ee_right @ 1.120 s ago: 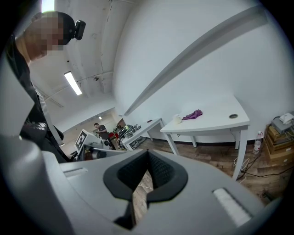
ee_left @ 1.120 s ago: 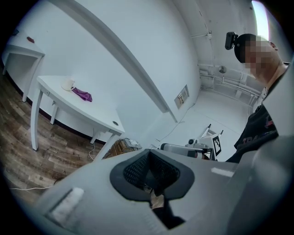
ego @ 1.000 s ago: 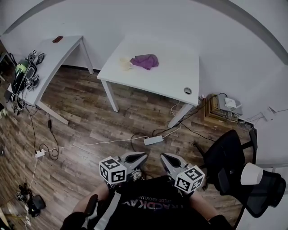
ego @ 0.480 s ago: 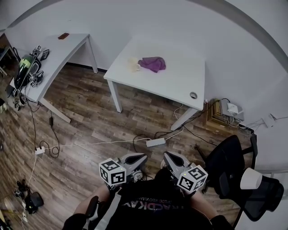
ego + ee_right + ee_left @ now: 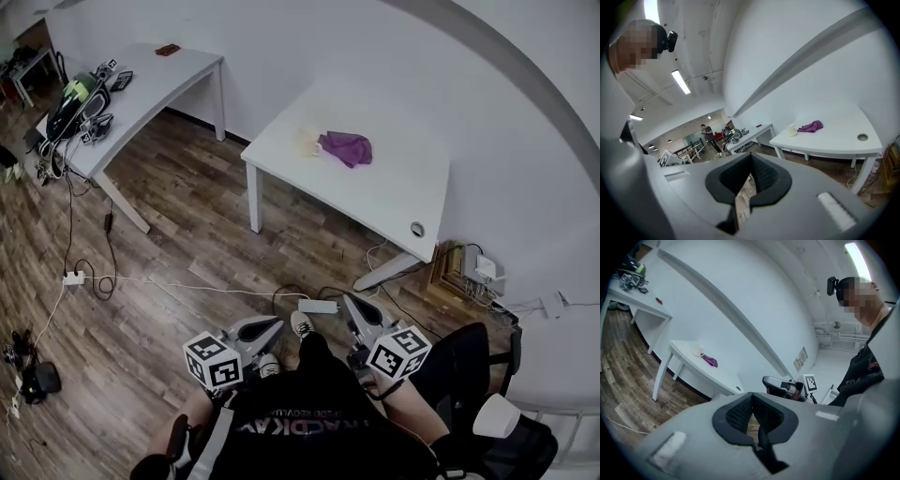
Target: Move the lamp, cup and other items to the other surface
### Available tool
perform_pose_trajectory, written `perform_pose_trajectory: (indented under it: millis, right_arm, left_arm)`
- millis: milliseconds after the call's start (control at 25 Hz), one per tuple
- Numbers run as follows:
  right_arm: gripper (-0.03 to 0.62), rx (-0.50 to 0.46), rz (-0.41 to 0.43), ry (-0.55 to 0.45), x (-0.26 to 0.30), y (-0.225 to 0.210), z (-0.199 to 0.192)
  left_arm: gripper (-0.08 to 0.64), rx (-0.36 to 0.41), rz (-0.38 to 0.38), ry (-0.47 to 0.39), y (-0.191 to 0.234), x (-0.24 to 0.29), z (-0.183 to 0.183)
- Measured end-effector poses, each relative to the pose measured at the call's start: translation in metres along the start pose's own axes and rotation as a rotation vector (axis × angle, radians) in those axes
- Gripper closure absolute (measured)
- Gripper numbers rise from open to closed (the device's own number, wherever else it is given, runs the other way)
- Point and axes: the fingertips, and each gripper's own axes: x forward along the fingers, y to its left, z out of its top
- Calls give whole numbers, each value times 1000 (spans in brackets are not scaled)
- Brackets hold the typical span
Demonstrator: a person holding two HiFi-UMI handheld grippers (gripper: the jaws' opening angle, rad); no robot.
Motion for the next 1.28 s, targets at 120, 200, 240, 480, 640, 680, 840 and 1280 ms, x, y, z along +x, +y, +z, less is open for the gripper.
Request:
perform_pose_trajectory:
  millis: [120,200,240,480,640,680,840,1280]
  right_arm:
    - [586,-30,23,2,34,-16,21]
    - [586,-45,43,8,59,-30,35]
    - [568,-50,52,15,73,-38,42]
    - [552,-91,57,71,150,-109,73]
    - [529,-90,37,113,197,-158,83]
    - [514,-94,31,124,209,-169,85]
    - [480,-146,3,177,259,-214,90]
    - [466,-263,-107,378,394,-312,91]
  left_arm:
    - [557,-22,80,-66,17,-13,11]
    - [558,-37,127,-104,29,-16,15]
    - [557,-47,151,-117,34,-16,18]
    - [558,-89,281,-140,61,-3,38]
    - [557,-95,349,-154,74,6,55]
    - [557,-97,364,-160,77,8,59]
    - [557,-111,427,-189,88,16,66]
    - [557,-196,583,-269,107,9,62]
